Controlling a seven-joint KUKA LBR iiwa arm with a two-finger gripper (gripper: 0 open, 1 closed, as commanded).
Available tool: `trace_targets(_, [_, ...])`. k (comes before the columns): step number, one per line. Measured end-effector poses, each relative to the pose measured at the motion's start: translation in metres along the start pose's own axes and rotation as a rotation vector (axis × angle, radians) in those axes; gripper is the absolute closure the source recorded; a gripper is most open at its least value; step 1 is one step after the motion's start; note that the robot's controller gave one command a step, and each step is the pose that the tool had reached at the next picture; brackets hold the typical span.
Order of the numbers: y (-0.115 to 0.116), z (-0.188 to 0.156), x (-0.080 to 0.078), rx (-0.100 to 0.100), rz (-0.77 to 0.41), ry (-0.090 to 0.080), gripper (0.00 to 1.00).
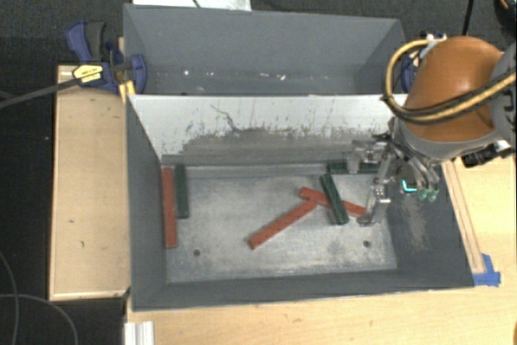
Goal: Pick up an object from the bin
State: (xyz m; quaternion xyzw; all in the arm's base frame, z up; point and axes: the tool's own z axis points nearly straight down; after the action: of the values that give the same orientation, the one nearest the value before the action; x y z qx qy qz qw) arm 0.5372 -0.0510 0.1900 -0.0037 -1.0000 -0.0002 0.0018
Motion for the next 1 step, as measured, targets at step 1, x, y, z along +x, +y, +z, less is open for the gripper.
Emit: trace_targets(1, [0.031, 0.1218, -0.0411, -0.001, 0.031, -0.001, 0.0])
